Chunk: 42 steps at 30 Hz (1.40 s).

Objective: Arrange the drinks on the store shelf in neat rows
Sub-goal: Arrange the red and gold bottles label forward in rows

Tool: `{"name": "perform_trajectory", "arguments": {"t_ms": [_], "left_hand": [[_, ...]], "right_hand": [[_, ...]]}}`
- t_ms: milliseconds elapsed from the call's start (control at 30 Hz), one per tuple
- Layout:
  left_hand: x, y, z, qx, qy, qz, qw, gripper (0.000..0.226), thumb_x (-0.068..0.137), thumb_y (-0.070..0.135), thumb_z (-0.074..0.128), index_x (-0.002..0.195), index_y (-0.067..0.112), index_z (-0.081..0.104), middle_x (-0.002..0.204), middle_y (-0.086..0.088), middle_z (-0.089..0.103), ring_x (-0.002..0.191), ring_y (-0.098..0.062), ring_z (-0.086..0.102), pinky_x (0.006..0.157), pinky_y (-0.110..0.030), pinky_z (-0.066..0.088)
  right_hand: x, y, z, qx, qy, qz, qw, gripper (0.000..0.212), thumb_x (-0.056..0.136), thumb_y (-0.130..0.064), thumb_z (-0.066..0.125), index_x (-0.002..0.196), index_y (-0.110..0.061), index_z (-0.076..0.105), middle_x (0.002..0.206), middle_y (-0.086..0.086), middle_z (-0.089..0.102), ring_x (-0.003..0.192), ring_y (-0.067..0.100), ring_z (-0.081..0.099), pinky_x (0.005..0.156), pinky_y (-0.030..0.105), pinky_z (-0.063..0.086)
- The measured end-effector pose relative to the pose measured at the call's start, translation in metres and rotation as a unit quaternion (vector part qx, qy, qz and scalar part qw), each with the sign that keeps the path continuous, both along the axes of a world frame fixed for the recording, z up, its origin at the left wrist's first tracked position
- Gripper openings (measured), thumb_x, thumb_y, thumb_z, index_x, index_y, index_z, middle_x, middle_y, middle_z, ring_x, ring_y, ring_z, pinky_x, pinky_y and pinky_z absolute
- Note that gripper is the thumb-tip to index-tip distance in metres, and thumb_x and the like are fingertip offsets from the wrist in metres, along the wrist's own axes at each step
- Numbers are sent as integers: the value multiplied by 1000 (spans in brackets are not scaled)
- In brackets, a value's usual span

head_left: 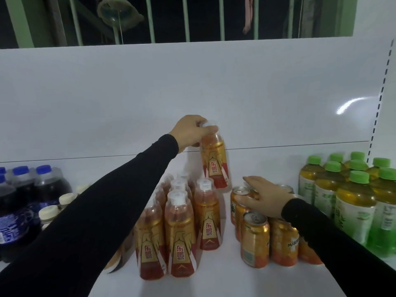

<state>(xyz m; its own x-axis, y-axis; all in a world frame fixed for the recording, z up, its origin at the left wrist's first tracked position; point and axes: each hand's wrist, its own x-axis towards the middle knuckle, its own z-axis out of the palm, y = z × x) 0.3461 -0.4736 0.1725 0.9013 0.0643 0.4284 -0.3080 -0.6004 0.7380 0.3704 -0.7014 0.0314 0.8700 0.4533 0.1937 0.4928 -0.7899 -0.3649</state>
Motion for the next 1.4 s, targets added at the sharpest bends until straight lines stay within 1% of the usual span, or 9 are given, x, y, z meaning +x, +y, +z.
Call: {"name": "perform_trajectory", "arguments": {"t_ms": [233,300,467,567,767,933,1100,1200,1400], "left_hand": [[28,8,-29,43,79,7,996,44,87,33,76,101,-6,61,84,-6,56,80,-22,59,71,-36,56],[30,6,-38,67,85,9,994,40,85,32,79,106,1,65,92,-4,59,87,-23,61,75,-33,55],[33,4,-56,190,98,45,976,57,81,37,80,131,14,64,136,-3,61,123,-20,56,105,-32,46],[33,5,-67,225,116,53,966,54,80,38,81,130,20,66,137,1,61,125,-18,55,99,-25,41],[37,7,-78,290,137,66,945,44,83,34,79,124,19,70,135,6,63,123,-13,57,105,-25,44],[40,5,-69,314,160,77,932,38,85,27,78,121,19,70,134,7,62,119,-15,56,93,-22,42],[34,0,-62,354,170,74,917,37,89,36,71,122,22,68,125,5,61,126,-20,54,101,-31,42],[19,-4,-51,376,137,82,913,50,96,43,58,141,21,55,147,1,53,134,-21,46,109,-32,36],[-36,-22,-45,279,-27,87,956,47,97,48,56,136,21,59,135,4,61,126,-13,52,105,-23,34]], "right_hand": [[13,-2,-9,-109,28,19,993,85,91,-71,37,157,-23,16,164,3,14,150,21,14,120,38,13],[15,-3,-15,-106,20,29,994,85,90,-73,35,157,-23,18,163,3,18,149,21,15,120,38,13],[19,-4,-21,-96,18,39,994,85,89,-74,35,156,-24,21,162,1,22,148,19,19,121,38,16],[21,-5,-22,-94,20,43,994,89,86,-79,33,156,-25,22,162,0,23,148,18,19,121,40,17],[24,-7,-25,-88,24,44,995,89,85,-79,33,156,-25,23,162,-1,21,148,17,19,121,37,17],[26,-8,-26,-83,23,47,995,110,68,-95,18,154,-28,27,161,-1,25,146,17,24,120,40,20],[23,-7,-24,-77,16,47,996,88,84,-80,32,154,-26,29,161,0,27,146,18,25,120,39,21],[18,-6,-21,-49,13,42,998,81,89,-73,38,152,-23,32,158,1,32,143,19,30,118,35,24],[6,-7,-14,43,-81,22,996,65,95,-57,48,147,-20,40,151,0,43,137,15,38,111,28,29]]}}
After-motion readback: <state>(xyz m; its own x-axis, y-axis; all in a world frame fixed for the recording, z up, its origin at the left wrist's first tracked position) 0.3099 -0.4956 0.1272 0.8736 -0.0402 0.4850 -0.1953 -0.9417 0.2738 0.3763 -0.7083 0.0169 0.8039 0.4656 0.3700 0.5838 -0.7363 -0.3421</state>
